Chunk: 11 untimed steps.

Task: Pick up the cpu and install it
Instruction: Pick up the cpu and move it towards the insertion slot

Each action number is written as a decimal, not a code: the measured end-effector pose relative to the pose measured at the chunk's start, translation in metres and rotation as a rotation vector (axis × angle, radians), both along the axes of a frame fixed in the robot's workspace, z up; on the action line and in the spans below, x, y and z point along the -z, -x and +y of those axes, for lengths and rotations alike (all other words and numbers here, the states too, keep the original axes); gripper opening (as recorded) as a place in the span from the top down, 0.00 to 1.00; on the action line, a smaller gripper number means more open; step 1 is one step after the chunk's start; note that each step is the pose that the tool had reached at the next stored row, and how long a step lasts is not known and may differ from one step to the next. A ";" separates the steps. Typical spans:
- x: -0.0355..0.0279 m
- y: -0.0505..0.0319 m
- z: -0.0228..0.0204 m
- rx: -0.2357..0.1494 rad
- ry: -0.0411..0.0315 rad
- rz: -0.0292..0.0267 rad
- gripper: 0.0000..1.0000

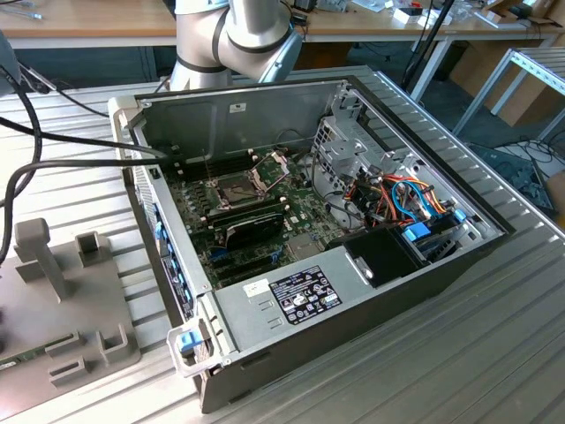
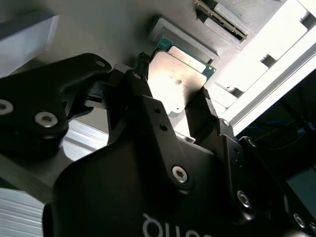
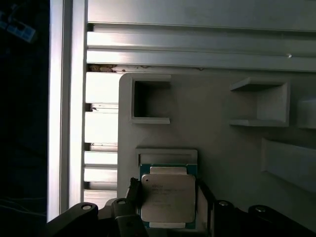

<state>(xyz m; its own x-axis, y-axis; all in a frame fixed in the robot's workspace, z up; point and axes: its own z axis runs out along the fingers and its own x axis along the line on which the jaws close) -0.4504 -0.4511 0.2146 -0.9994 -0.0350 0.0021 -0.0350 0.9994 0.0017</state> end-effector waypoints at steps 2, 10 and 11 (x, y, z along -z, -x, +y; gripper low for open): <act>0.0044 0.0003 0.0000 -0.007 0.0001 0.0000 0.45; 0.0121 0.0004 0.0000 -0.011 0.0000 0.0000 0.45; 0.0129 0.0005 0.0000 -0.011 0.0001 0.0002 0.45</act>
<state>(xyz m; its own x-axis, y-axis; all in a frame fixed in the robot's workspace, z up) -0.4509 -0.4512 0.2017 -0.9989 -0.0462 0.0023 -0.0462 0.9989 0.0016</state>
